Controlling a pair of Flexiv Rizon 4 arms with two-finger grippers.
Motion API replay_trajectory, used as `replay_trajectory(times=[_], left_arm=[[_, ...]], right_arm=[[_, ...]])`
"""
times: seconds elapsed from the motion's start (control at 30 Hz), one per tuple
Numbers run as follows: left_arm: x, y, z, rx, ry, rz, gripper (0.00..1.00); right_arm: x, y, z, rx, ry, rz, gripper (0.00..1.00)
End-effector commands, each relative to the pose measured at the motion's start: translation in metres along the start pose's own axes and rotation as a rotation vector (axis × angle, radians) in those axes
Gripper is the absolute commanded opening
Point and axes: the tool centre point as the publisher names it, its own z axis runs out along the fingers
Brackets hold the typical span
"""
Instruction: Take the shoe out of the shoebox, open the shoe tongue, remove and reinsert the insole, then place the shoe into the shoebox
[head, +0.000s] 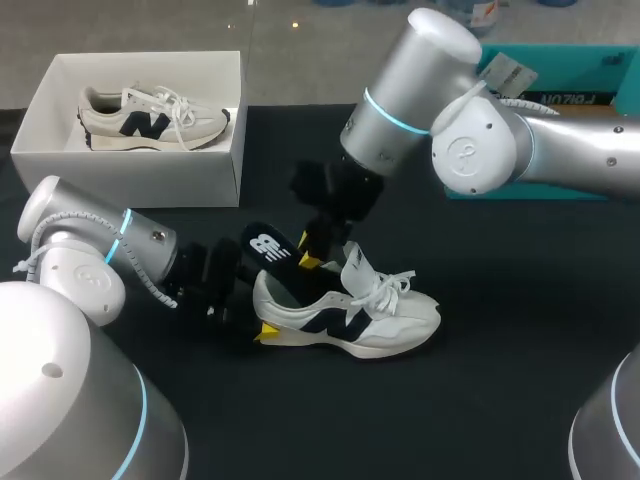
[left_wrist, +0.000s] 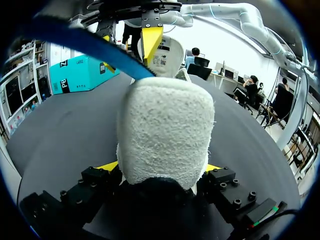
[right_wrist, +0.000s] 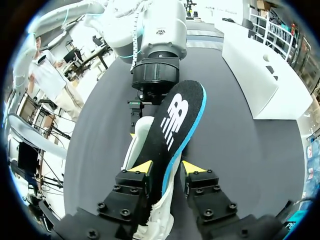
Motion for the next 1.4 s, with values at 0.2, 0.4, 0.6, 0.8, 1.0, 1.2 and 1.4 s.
replay_trajectory(times=[0.2, 0.4, 0.6, 0.8, 1.0, 1.2, 1.4], left_arm=[[0.000, 0.001, 0.002, -0.001, 0.000, 0.000, 0.00], [0.000, 0.001, 0.002, -0.001, 0.000, 0.000, 0.00], [0.000, 0.001, 0.002, -0.001, 0.000, 0.000, 0.00], [0.000, 0.001, 0.002, -0.001, 0.000, 0.000, 0.00], [0.000, 0.001, 0.002, -0.001, 0.000, 0.000, 0.00], [0.000, 0.001, 0.002, -0.001, 0.000, 0.000, 0.00], [0.000, 0.001, 0.002, -0.001, 0.000, 0.000, 0.00]], right_arm=[[-0.002, -0.002, 0.021, -0.045, 0.035, -0.018, 0.34], [-0.001, 0.001, 0.022, -0.046, 0.041, -0.016, 0.00], [0.000, 0.010, 0.013, -0.058, 0.035, -0.038, 0.00], [-0.006, 0.022, -0.002, -0.077, 0.038, -0.060, 0.00], [-0.012, 0.035, -0.018, -0.162, 0.038, -0.098, 0.00], [-0.018, 0.050, -0.035, -0.197, 0.042, -0.134, 0.00], [-0.018, 0.050, -0.035, -0.197, 0.042, -0.134, 0.00]])
